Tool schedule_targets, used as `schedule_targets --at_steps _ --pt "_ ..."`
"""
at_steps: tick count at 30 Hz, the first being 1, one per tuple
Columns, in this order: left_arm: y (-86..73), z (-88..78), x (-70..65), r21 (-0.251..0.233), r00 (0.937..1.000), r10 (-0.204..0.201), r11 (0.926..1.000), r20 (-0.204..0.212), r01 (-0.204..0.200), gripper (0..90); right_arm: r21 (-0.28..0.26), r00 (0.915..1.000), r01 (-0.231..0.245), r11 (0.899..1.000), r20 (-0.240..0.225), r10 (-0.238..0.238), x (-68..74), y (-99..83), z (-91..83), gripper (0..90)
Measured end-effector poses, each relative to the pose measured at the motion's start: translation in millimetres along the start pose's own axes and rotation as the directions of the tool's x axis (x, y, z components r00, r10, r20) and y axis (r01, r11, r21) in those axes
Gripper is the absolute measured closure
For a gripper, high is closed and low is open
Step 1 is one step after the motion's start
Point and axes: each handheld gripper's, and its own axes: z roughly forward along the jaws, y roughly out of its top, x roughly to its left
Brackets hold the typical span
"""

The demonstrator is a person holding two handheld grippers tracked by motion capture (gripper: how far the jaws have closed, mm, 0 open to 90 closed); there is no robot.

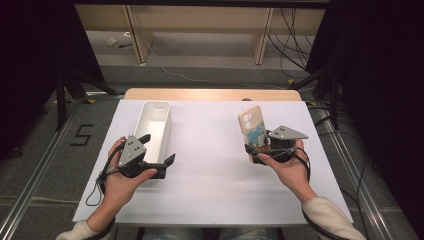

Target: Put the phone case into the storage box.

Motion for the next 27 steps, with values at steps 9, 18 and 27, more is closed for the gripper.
schedule_targets --at_steps 9,18,27 --pt "20.3 22.6 -6.9 -0.023 0.9994 0.023 0.9995 0.024 -0.023 2.1 -0.016 0.9998 0.021 1.000 -0.003 -0.021 7.8 3.6 7.0 11.0" --pt "36.8 40.8 -14.5 -0.035 0.9984 0.041 0.9986 0.040 -0.040 2.5 -0.040 0.9998 0.019 0.999 0.005 -0.019 8.4 4.4 7.6 11.0" --pt "52.0 60.3 -32.9 -0.046 0.9944 0.046 0.9980 0.095 -0.042 3.1 -0.053 0.9996 0.027 0.998 -0.006 -0.027 15.1 4.0 11.4 11.1"
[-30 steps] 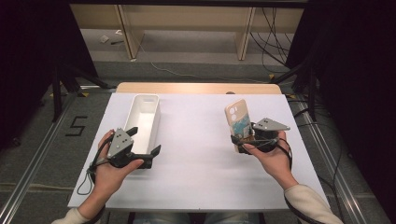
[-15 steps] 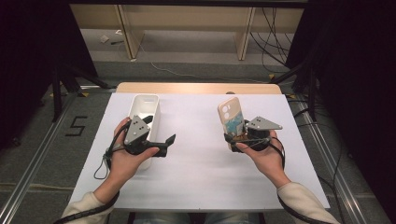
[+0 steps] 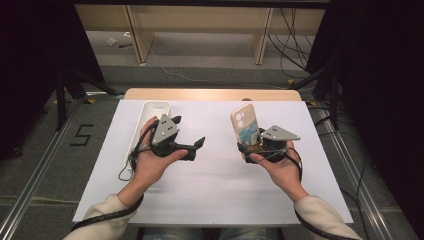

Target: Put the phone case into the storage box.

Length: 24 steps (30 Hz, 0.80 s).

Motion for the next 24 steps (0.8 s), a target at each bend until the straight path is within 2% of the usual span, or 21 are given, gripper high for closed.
schedule_targets --at_steps 11,16,18,24 --pt "14.7 23.5 -17.7 0.002 0.9988 0.004 1.0000 0.049 -0.004 4.6 0.002 0.9996 0.011 1.000 -0.026 -0.011 9.7 0.0 6.1 11.0" --pt "18.1 29.7 -24.8 0.014 0.9978 -0.034 0.9993 0.057 0.034 5.0 -0.002 0.9994 0.013 1.000 -0.032 -0.013 13.7 0.7 7.8 11.1" --pt "20.1 32.9 -24.2 0.006 0.9982 -0.009 0.9999 0.060 0.009 5.3 -0.005 0.9992 0.018 1.000 -0.036 -0.018 15.4 1.1 8.5 11.0" --pt "25.5 41.1 -25.2 0.008 0.9980 0.000 1.0000 0.063 -0.001 7.1 -0.012 0.9985 0.030 0.999 -0.046 -0.030 22.7 2.4 10.9 11.0"
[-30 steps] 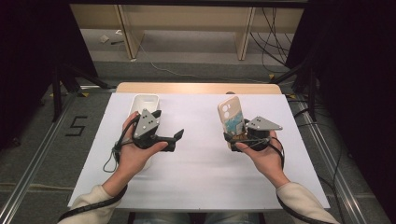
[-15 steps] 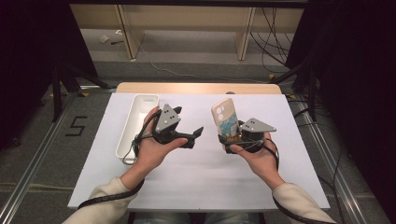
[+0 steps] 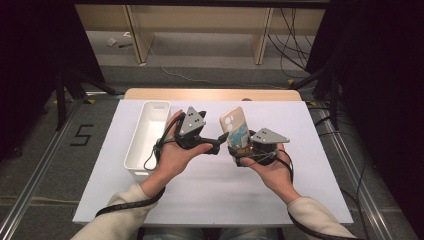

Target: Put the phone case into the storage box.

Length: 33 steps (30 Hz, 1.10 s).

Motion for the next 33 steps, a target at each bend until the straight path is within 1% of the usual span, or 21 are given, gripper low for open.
schedule_targets --at_steps 3,7,11,12,20,23,28,33 --pt "3.4 2.8 0.1 -0.003 1.0000 -0.005 1.0000 -0.003 0.005 9.7 0.004 0.9999 0.010 1.000 -0.010 -0.010 3.0 0.5 1.0 11.0" --pt "8.0 4.8 2.4 -0.004 0.9999 -0.011 0.9999 -0.003 0.011 10.6 0.004 0.9997 0.015 1.000 -0.018 -0.015 7.3 0.6 2.5 11.1" --pt "9.8 7.1 4.9 -0.002 0.9997 -0.023 0.9997 -0.007 0.023 12.6 0.006 0.9994 0.021 1.000 -0.028 -0.020 11.1 1.2 3.2 11.1" --pt "10.0 7.8 5.2 -0.001 0.9997 -0.024 0.9997 -0.008 0.024 12.9 0.008 0.9992 0.028 1.000 -0.027 -0.028 12.3 1.0 3.6 11.1" --pt "10.5 13.4 4.7 0.024 0.9995 -0.032 0.9992 -0.006 0.033 16.0 0.007 0.9976 0.053 0.999 -0.045 -0.053 21.1 1.7 5.3 11.0" --pt "11.3 14.8 4.1 0.029 0.9996 -0.026 0.9992 -0.010 0.027 17.5 0.011 0.9970 0.062 0.998 -0.047 -0.062 24.2 1.0 6.3 11.1" --pt "11.3 16.6 4.6 0.041 0.9985 -0.049 0.9979 -0.025 0.050 25.5 0.013 0.9953 0.082 0.997 -0.052 -0.082 29.5 0.7 7.5 11.0" --pt "10.3 17.4 4.6 0.054 0.9986 -0.048 0.9973 -0.024 0.049 33.8 0.011 0.9931 0.105 0.994 -0.054 -0.104 33.2 1.1 8.0 11.0"
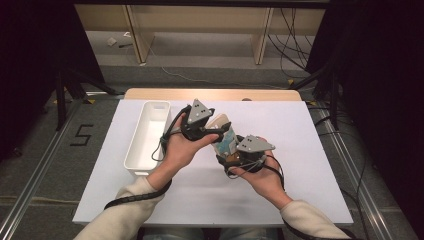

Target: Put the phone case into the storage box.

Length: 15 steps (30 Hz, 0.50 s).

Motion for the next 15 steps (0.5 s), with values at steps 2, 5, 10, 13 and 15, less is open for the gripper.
schedule_targets --at_steps 2,5,10,13,15 --pt "-0.1 0.4 -0.4 0.005 1.0000 -0.006 1.0000 -0.001 0.006 35.9 -0.002 1.0000 0.002 1.000 0.001 -0.002 1.1 0.3 0.1 11.1" --pt "-0.2 0.4 -0.2 0.012 0.9999 -0.011 0.9999 -0.005 0.011 40.2 -0.005 0.9999 0.014 1.000 0.002 -0.014 1.6 0.5 0.2 11.0" --pt "-1.2 1.1 1.2 0.025 0.9994 -0.034 0.9991 -0.005 0.034 47.7 -0.006 0.9998 0.018 1.000 0.006 -0.018 2.3 0.8 -0.1 11.1" --pt "-2.0 1.5 1.8 0.029 0.9989 -0.047 0.9985 0.002 0.047 52.4 -0.006 0.9998 0.021 1.000 0.006 -0.021 2.5 0.7 0.0 11.0" --pt "-2.4 1.7 1.6 0.030 0.9981 -0.061 0.9977 0.007 0.060 55.3 -0.006 0.9997 0.023 1.000 0.007 -0.023 2.9 0.8 0.0 11.1"
